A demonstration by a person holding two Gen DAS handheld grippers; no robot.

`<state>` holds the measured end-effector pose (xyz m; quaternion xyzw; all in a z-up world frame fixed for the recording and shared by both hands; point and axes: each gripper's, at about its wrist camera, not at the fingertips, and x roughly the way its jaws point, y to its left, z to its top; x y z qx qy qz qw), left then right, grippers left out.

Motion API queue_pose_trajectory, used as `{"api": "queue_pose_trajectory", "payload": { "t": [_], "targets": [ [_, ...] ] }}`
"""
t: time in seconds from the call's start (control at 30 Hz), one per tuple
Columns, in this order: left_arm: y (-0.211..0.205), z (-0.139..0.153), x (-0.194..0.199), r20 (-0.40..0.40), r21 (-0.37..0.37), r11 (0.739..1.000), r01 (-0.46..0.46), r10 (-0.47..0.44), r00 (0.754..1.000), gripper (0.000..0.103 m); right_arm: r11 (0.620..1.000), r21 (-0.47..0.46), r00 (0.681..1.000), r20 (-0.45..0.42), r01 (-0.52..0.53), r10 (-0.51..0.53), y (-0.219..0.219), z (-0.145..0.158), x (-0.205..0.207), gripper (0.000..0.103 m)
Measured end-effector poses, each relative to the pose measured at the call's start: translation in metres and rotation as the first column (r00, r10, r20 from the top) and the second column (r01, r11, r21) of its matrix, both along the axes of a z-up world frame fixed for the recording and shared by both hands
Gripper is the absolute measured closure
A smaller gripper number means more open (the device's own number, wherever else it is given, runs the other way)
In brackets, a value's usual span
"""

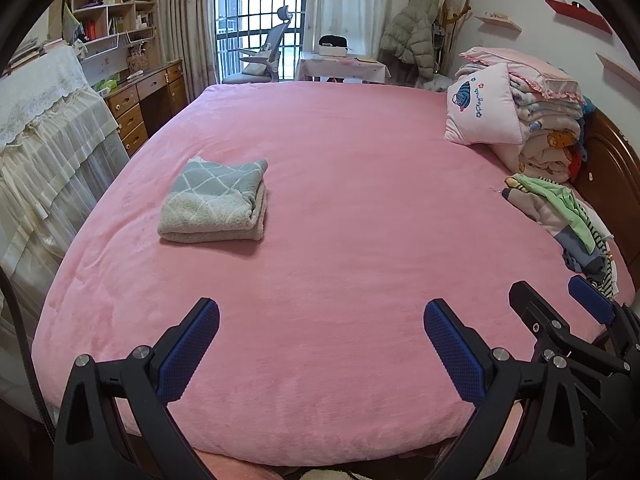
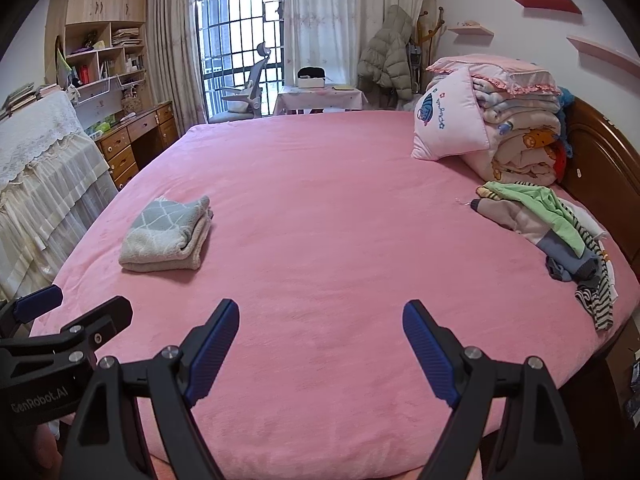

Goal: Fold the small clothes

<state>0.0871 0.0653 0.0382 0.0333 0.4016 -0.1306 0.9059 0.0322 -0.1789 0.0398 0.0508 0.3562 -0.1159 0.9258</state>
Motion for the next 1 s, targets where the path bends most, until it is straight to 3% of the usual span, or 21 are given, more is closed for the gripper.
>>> {"api": "queue_pose_trajectory", "payload": {
  "t": [1.0],
  "targets": [
    [-0.011,-0.004,-0.004,-0.026,0.009,1.0,-0.006,0.006,1.0,0.001,1.0,-0.002,1.0,-0.009,0.007,-0.007,-0.016,-0.003,-0.004,0.018]
  ]
}}
